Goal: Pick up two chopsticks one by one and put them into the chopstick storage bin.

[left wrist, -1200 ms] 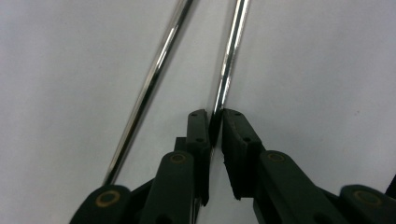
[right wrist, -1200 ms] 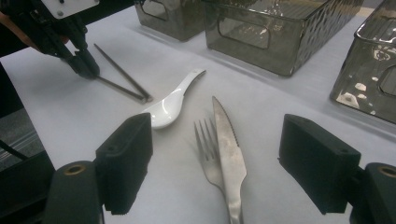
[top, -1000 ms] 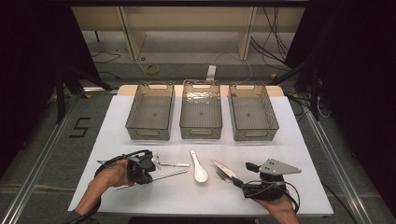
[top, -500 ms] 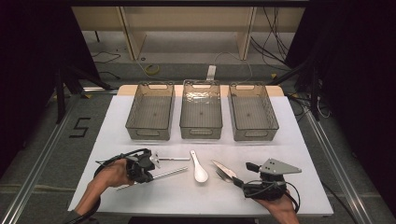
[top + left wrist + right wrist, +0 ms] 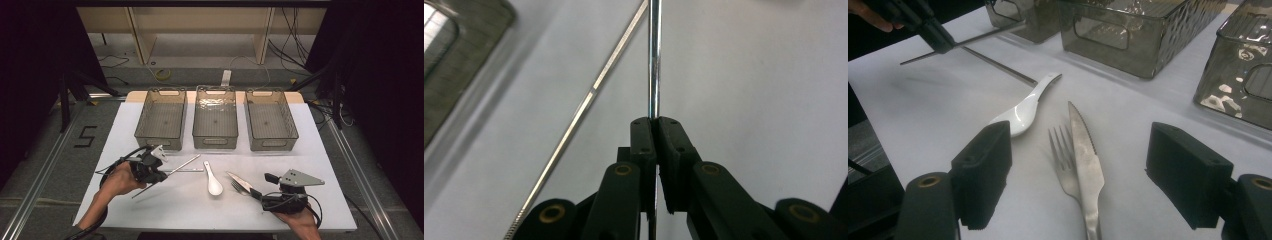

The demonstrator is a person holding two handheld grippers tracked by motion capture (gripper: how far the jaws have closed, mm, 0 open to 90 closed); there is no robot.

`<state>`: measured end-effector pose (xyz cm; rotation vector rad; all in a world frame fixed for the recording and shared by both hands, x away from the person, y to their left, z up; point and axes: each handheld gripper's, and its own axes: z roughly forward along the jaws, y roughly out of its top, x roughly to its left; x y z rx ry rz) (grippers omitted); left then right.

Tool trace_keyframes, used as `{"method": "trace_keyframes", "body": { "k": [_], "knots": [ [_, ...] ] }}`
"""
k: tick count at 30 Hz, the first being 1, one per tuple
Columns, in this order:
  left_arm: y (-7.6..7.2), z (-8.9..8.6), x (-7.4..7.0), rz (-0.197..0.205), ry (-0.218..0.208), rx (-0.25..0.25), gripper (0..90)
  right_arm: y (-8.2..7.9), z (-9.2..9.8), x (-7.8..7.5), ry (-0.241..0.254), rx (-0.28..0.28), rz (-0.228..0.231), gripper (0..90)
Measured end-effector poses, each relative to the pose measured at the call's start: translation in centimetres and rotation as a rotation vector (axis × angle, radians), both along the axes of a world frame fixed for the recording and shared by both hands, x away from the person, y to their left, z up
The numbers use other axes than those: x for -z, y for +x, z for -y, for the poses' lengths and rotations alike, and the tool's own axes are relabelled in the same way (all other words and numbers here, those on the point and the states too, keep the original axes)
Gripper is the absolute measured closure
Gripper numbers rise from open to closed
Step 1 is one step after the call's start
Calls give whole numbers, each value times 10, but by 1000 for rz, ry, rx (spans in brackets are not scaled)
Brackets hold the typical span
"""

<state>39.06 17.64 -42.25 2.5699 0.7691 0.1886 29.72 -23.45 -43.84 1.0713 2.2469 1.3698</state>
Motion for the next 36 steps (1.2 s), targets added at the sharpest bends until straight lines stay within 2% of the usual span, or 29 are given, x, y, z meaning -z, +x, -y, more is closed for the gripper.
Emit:
{"method": "trace_keyframes", "body": {
  "k": [4,8,9,14,18,36],
  "knots": [
    [12,-8,-10,25,-53,-86,851,-1,1,-1,11,4,10,270],
    [26,-17,-20,55,-96,-153,851,-1,3,-2,23,9,22,263],
    [33,-20,-25,61,-113,-178,851,-1,4,-2,30,10,27,262],
    [45,-24,-36,86,-141,-222,851,-2,5,-4,46,16,50,254],
    [60,-28,-46,101,-165,-263,851,-2,7,-4,51,17,54,254],
    [103,-32,-74,187,-194,-364,851,-2,7,-4,58,20,52,256]
  ]
}}
